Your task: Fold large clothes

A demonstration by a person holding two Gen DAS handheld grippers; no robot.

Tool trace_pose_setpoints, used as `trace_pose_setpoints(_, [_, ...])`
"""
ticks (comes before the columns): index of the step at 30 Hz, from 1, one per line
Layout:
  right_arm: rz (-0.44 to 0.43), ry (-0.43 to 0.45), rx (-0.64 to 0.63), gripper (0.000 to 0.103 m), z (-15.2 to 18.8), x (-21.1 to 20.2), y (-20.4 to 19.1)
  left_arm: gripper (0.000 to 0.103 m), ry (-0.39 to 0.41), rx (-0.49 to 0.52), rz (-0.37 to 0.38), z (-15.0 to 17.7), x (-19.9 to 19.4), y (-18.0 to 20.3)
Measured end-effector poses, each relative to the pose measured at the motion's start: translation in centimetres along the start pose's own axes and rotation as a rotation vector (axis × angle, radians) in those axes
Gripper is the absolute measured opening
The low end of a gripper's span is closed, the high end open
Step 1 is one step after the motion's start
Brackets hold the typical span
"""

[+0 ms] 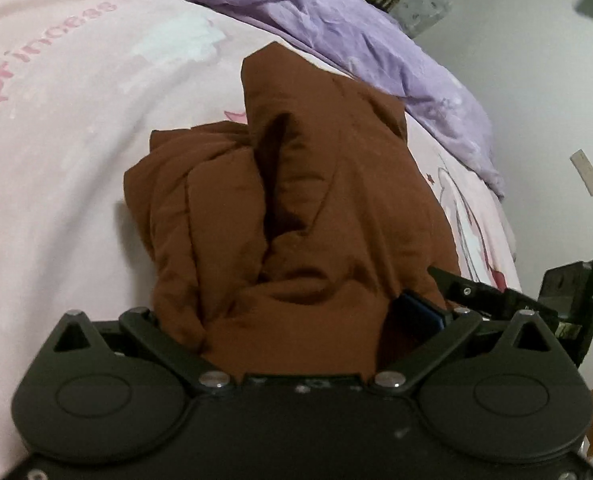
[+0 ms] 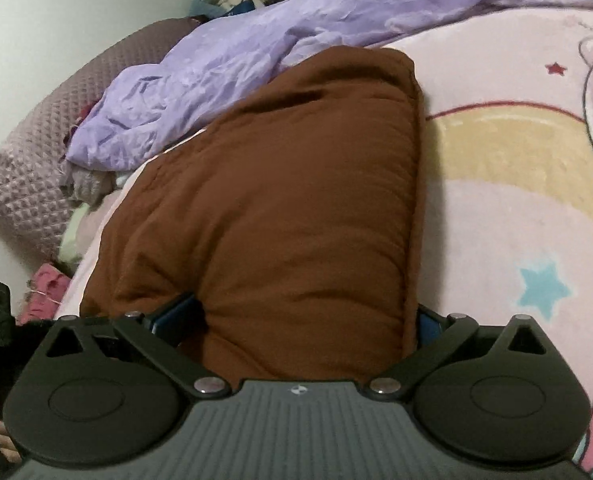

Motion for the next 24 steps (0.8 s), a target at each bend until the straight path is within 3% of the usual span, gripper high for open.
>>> trace_pose_setpoints(7, [0.0, 0.011, 0.044, 0.103, -0.4, 1.0, 0.1, 0.103, 0.012, -0.07, 0.019, -1.1, 2.2, -1.5])
trace_pose_setpoints(10, [-0.006, 0.002, 0.029, 0.103, -0.5, 1.3, 0.2, 0.103, 0.025, -0.026, -0.003, -0.8, 2.0, -1.1])
trace_pose_setpoints(12, [0.01, 0.011, 0.022, 0.103, -0.5, 1.1, -0.1, 0.092, 0.053, -0.021, -0.03, -0.7, 1.7, -1.1])
trace_pose_setpoints(13, [0.028, 0.02, 0.007, 0.093, -0.4, 0.6, -0.3, 0.079, 0.067, -0.021, -0.047, -0.7, 1.5, -1.1])
trace_pose_setpoints(16, [0.076, 0.032, -0.061, 0.071, -0.7, -0.9, -1.9, 0.055, 0.099, -0.009, -0.051, -0.7, 0.0, -0.4])
trace_pose_setpoints(19, [0.102, 0.034, -0.123, 0.064, -1.1, -1.8, -3.3, 0.048, 0.118, 0.044, -0.099, -0.8, -0.8, 0.9])
trace_pose_setpoints(24, [0.066, 0.039, -0.082, 0.062, -1.8, -2.8, -3.4, 0.044, 0.156, 0.009, -0.046, -0.8, -1.7, 1.5])
Point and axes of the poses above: each gripper's, at about its wrist camera, not at the fingertips, and x roughly the way its jaws point, y to its right, z to its underside, the point moved 10 cm from there along x, roughly the way its jaws point, and after that the axes turned 5 degrees about -y, right-handed, at the moved point
